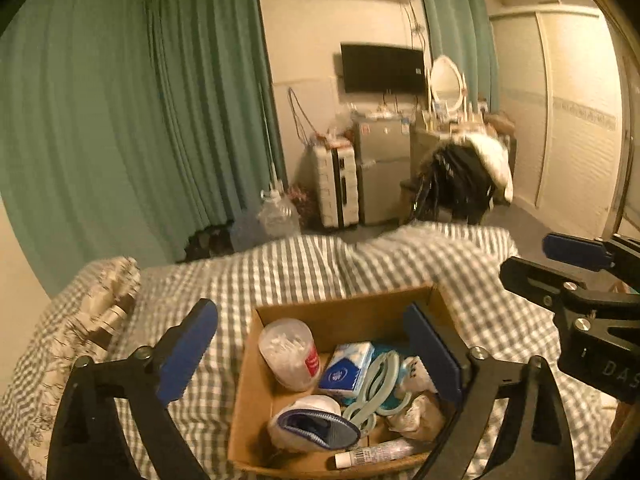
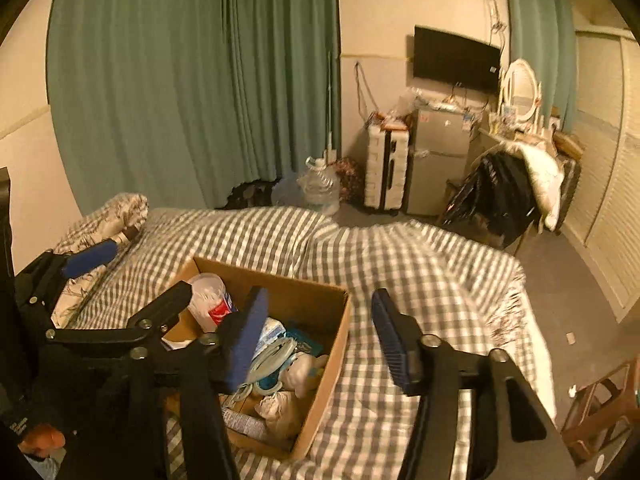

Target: Organize objects

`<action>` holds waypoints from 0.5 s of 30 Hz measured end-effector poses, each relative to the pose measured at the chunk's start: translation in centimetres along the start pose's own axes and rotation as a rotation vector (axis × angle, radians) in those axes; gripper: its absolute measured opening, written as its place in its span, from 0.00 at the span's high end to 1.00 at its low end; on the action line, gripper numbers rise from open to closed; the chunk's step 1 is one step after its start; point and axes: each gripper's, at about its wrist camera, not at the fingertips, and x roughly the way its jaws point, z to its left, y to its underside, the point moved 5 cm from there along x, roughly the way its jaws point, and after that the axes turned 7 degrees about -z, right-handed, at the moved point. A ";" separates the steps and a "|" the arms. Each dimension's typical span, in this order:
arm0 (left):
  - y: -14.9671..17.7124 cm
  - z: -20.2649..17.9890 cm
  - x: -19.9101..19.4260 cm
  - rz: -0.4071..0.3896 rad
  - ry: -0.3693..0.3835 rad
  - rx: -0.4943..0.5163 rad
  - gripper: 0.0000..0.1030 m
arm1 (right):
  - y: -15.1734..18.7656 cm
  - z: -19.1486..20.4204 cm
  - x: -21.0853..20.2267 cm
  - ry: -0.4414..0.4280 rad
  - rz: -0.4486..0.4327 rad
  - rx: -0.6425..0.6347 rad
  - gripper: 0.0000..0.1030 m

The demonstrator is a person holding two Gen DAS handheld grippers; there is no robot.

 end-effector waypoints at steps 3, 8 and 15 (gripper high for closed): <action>-1.5 0.4 -3.0 -0.041 -0.006 -0.011 0.00 | -1.5 0.1 -3.4 0.031 -0.044 -0.010 0.34; -3.2 1.6 -7.7 -0.099 -0.009 -0.025 0.00 | -3.6 0.7 -9.4 0.065 -0.120 -0.024 0.18; -3.9 3.9 -14.3 -0.183 -0.025 -0.058 0.00 | -4.3 1.9 -16.7 0.110 -0.199 -0.031 0.07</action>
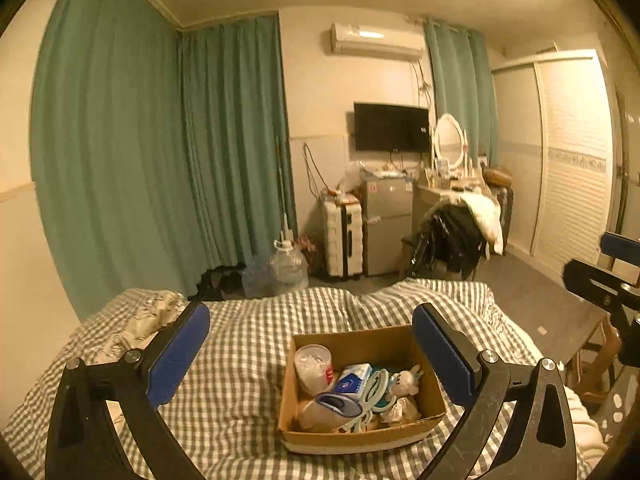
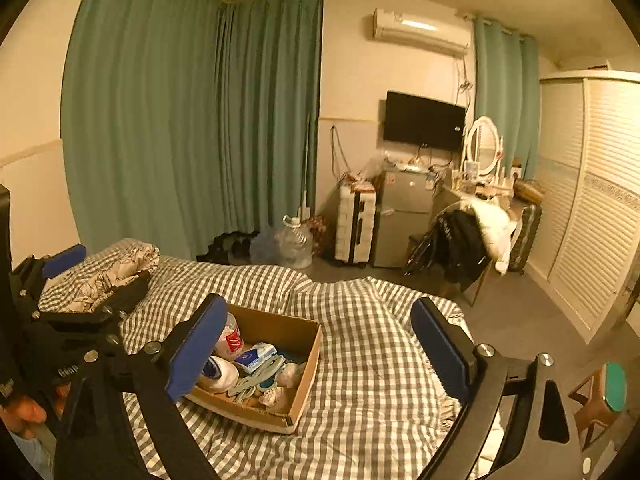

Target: Organize objects

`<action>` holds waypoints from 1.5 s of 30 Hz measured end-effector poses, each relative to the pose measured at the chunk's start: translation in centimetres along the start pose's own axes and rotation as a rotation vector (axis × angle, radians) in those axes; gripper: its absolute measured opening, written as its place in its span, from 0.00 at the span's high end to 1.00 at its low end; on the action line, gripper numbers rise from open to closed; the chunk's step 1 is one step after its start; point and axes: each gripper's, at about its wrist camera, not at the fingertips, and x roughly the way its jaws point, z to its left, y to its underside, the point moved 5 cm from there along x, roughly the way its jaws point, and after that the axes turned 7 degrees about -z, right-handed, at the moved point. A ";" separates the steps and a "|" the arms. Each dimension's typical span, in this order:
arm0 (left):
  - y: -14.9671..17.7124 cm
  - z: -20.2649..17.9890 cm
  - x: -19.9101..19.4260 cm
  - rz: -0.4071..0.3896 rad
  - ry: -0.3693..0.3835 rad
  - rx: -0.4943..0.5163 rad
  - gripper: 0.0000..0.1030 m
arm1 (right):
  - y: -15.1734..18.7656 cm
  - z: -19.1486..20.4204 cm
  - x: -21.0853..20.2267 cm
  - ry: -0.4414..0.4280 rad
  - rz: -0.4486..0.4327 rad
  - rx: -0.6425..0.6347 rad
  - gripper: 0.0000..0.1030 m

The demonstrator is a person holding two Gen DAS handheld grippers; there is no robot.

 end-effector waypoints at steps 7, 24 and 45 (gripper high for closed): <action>0.6 1.6 -5.2 -0.059 -0.018 -0.039 0.00 | 1.3 0.6 -5.5 0.021 -0.068 0.029 0.00; 11.8 0.0 -7.5 0.013 -0.052 -0.126 0.00 | 13.2 0.3 -4.8 0.102 -0.041 0.057 0.00; 12.2 0.0 -7.6 0.027 -0.078 -0.109 0.00 | 13.5 1.1 -4.5 0.087 -0.025 0.056 0.00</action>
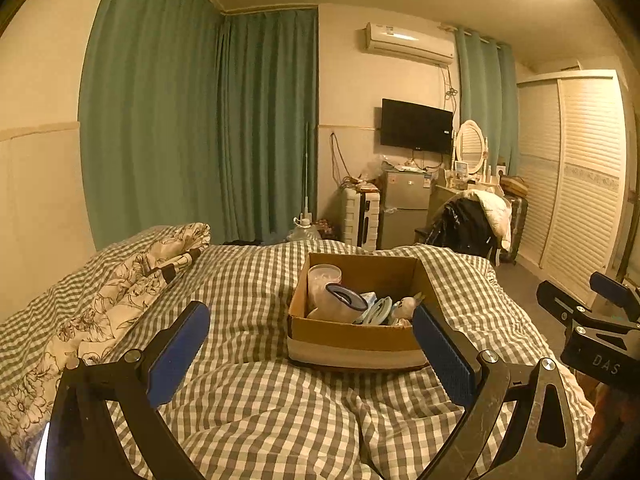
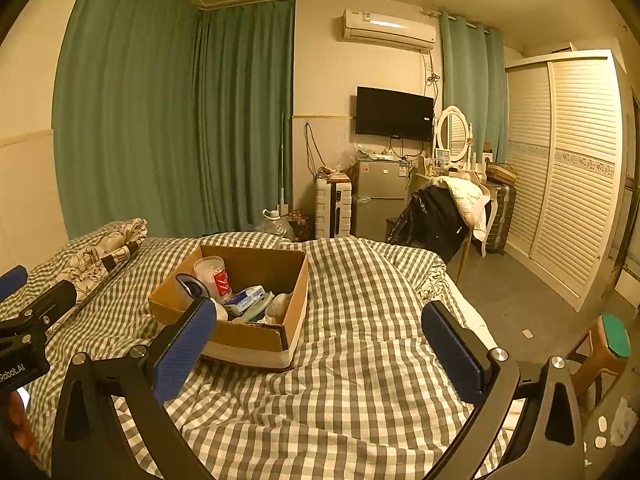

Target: Organize objects

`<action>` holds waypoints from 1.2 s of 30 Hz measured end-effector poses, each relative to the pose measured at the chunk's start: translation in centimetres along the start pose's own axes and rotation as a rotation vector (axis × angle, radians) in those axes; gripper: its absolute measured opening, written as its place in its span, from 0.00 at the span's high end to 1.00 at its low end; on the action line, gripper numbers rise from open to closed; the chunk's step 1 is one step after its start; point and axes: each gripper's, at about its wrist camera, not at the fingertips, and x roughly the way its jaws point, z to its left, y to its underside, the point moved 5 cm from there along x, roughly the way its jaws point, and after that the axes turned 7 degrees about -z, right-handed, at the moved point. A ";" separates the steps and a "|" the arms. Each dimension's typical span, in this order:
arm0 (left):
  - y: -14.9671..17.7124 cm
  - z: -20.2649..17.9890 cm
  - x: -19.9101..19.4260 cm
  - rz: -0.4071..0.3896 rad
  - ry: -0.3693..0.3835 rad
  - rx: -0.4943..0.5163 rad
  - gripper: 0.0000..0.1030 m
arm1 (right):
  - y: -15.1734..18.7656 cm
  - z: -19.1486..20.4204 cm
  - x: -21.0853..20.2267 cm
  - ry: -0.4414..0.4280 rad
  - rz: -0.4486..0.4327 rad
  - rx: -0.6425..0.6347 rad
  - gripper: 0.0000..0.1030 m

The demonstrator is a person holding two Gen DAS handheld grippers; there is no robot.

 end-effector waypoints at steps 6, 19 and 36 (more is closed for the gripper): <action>0.3 0.5 0.1 0.011 -0.005 -0.011 0.00 | -0.1 0.4 -0.3 -0.001 0.000 -0.006 0.00; 0.5 0.9 0.0 0.018 -0.003 -0.029 0.00 | 0.2 0.8 -0.3 -0.007 0.010 -0.007 0.00; 0.4 0.7 -0.2 0.015 0.004 -0.026 0.00 | 0.2 1.1 -0.3 -0.006 0.013 -0.008 0.00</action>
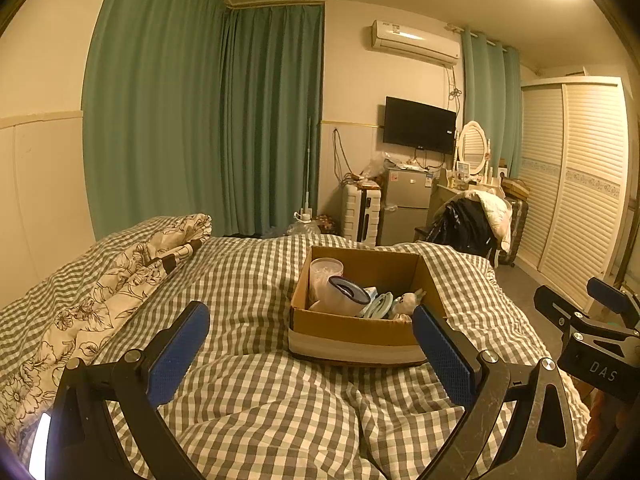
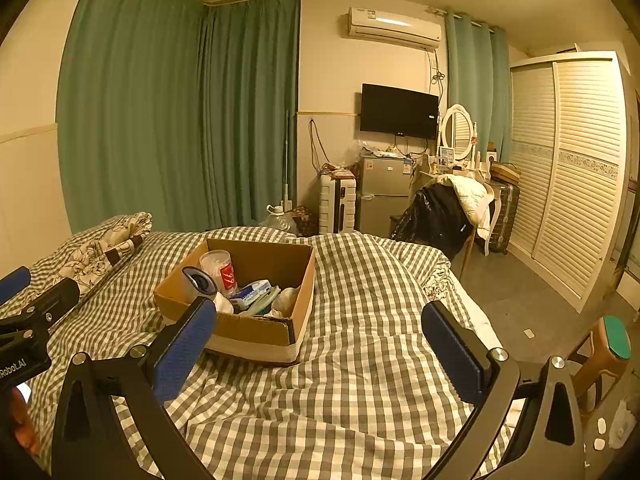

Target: Organize objects

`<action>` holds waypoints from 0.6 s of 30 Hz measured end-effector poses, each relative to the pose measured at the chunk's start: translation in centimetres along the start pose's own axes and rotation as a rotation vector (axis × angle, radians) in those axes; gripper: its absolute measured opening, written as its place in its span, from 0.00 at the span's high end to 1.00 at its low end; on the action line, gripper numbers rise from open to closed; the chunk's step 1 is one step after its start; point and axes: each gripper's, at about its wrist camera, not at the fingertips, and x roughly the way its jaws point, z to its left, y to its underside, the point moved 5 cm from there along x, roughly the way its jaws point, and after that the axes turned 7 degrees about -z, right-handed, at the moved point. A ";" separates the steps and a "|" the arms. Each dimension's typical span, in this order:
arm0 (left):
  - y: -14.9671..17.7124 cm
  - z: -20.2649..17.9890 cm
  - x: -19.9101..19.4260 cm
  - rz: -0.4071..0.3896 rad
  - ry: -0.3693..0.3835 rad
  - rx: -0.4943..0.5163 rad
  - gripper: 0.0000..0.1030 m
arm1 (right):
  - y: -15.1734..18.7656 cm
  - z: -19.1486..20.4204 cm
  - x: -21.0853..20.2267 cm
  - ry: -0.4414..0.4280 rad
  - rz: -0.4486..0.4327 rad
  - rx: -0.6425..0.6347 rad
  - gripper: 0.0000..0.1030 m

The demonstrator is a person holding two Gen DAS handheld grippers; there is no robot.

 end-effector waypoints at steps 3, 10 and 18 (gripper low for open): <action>0.1 0.0 0.0 0.001 0.002 0.001 0.00 | 0.0 0.1 0.0 -0.001 0.000 -0.001 0.00; 0.0 -0.1 -0.1 -0.002 -0.001 0.005 0.00 | 0.1 0.2 0.0 -0.002 0.001 -0.002 0.00; 0.0 -0.1 -0.2 -0.008 -0.012 0.016 0.00 | 0.3 0.4 0.1 -0.004 0.006 -0.007 0.00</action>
